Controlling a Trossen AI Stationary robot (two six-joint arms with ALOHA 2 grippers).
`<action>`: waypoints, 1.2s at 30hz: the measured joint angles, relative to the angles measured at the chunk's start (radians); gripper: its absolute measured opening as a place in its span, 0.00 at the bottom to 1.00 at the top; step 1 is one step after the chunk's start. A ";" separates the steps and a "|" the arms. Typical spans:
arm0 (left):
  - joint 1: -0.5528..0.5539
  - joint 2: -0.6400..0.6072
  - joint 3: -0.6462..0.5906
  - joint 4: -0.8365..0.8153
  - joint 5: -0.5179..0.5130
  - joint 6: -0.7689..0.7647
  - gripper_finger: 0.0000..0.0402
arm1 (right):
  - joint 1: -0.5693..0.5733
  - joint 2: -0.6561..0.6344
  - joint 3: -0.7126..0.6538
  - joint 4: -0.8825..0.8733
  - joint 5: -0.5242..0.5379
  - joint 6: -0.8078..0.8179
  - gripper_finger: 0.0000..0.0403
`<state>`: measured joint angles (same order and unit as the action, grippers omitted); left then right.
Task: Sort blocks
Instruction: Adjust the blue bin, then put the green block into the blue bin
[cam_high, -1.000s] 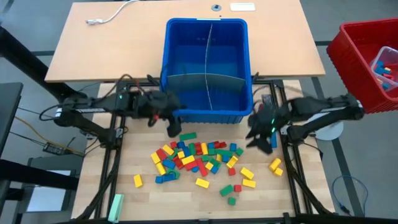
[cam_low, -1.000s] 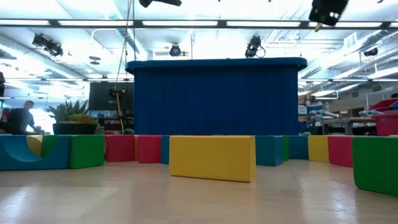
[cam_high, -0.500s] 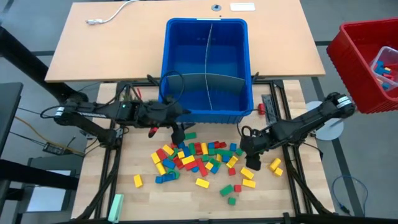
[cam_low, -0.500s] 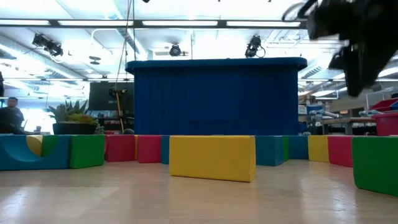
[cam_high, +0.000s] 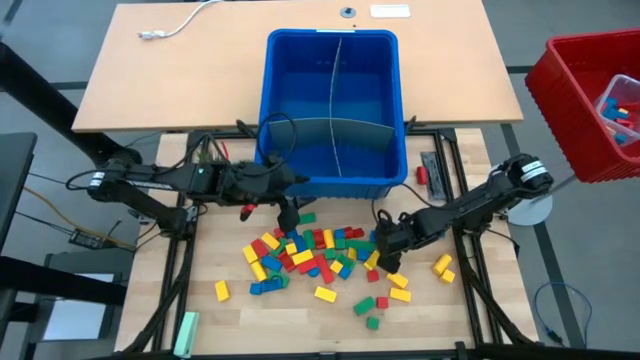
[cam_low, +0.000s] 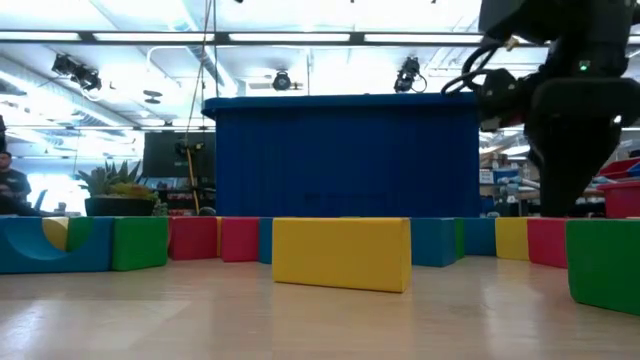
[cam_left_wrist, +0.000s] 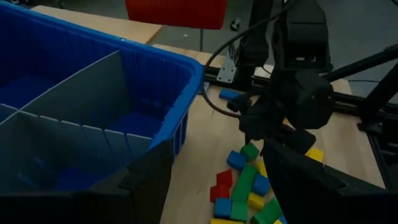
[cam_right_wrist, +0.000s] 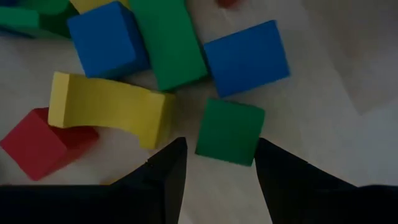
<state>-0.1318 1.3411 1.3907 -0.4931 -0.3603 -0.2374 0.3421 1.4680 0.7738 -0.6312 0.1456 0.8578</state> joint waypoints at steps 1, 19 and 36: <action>0.000 0.000 0.000 0.000 0.000 0.000 0.64 | 0.000 0.007 0.000 0.012 0.000 0.004 0.43; -0.006 0.000 0.000 0.001 0.002 0.021 0.64 | -0.039 0.009 0.029 -0.040 0.035 -0.057 0.29; -0.006 0.000 0.000 0.010 -0.037 0.076 0.64 | -0.226 -0.380 0.386 -0.030 0.421 -0.611 0.30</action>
<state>-0.1383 1.3415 1.3907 -0.4831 -0.3969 -0.1612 0.1157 1.0875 1.1601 -0.6611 0.5669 0.2472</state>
